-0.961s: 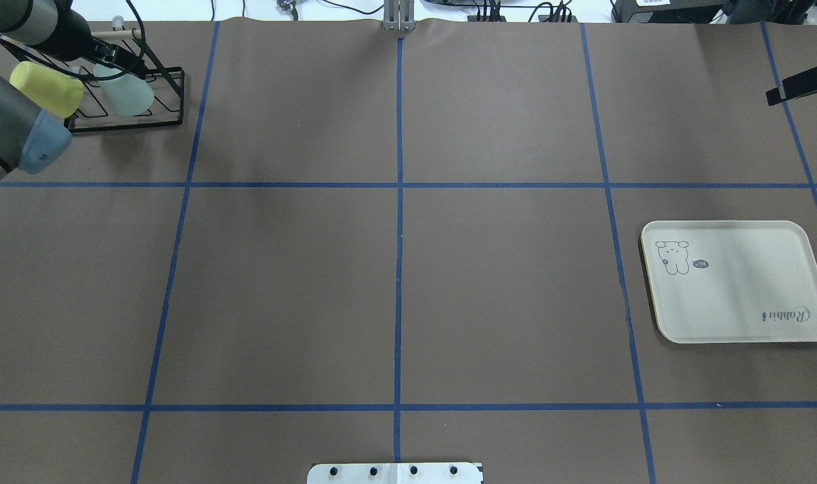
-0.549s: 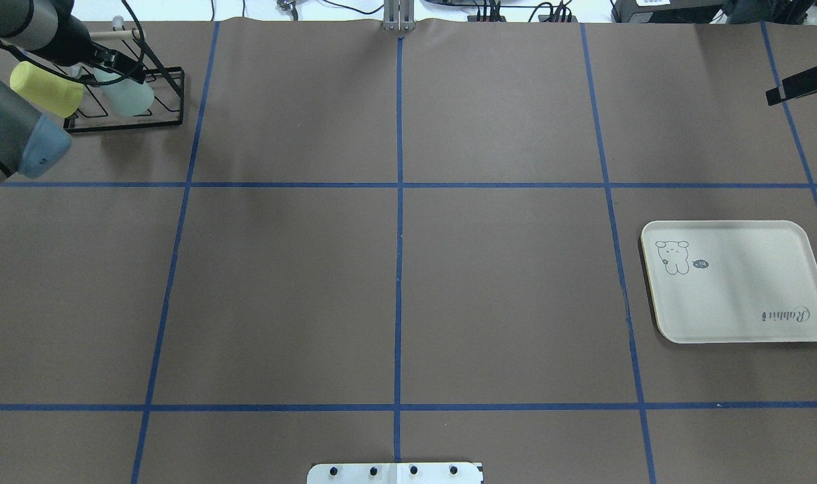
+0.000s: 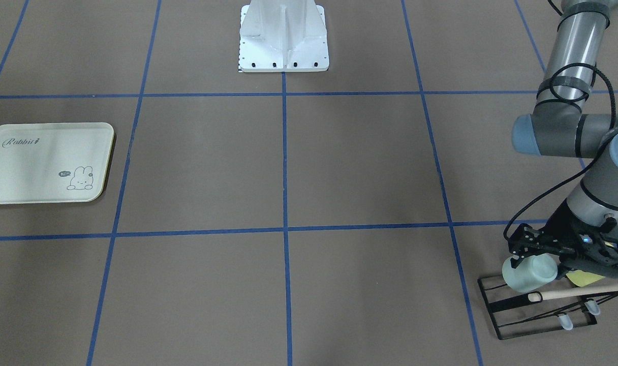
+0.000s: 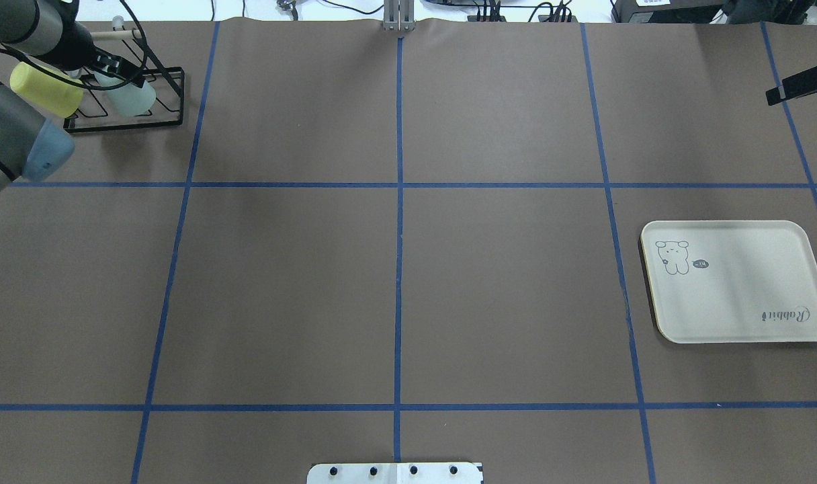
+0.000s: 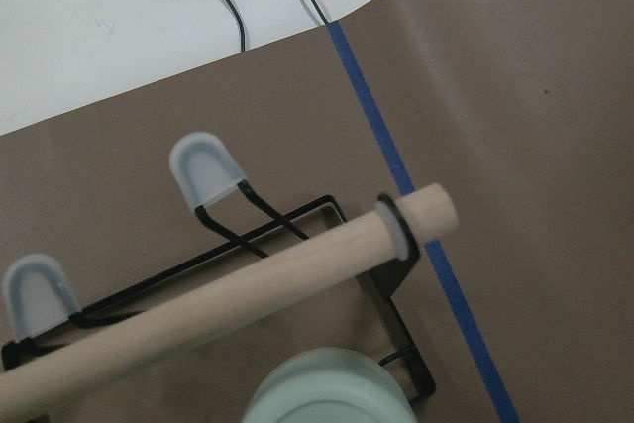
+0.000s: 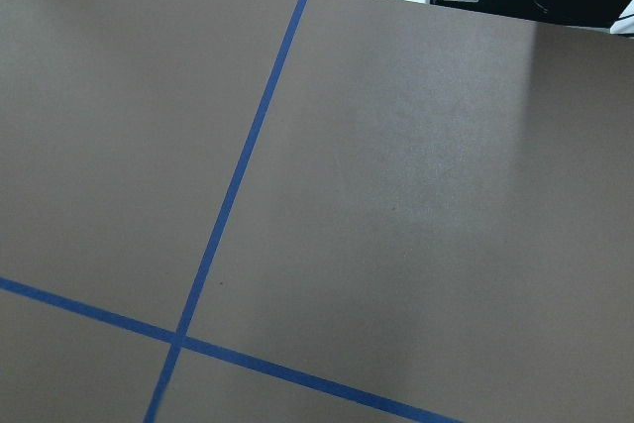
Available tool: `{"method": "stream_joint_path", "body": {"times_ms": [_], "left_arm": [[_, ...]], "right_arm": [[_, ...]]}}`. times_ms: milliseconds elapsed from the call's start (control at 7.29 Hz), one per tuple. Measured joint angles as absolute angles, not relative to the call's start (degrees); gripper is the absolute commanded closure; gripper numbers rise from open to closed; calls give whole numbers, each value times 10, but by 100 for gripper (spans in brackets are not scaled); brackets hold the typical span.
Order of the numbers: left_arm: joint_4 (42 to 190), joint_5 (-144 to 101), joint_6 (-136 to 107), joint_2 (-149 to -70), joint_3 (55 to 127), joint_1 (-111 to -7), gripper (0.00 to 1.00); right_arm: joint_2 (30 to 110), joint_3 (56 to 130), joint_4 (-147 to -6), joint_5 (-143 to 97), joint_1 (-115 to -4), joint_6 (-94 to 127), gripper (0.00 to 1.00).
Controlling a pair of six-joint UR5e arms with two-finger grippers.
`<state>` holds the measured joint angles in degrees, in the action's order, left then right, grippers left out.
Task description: Left arm grabs green cup and hands to right arm on tray
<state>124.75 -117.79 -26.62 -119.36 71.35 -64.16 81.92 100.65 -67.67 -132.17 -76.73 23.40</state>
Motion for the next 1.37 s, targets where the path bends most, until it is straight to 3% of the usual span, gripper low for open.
{"method": "stream_joint_path", "body": {"times_ms": [549, 1373], "left_arm": [[1235, -1178, -265, -1194, 714, -642, 73], [1228, -1193, -263, -1177, 766, -670, 80]], "right_arm": [[819, 1008, -677, -1322, -767, 235, 0], [819, 1009, -675, -1322, -767, 236, 0]]}}
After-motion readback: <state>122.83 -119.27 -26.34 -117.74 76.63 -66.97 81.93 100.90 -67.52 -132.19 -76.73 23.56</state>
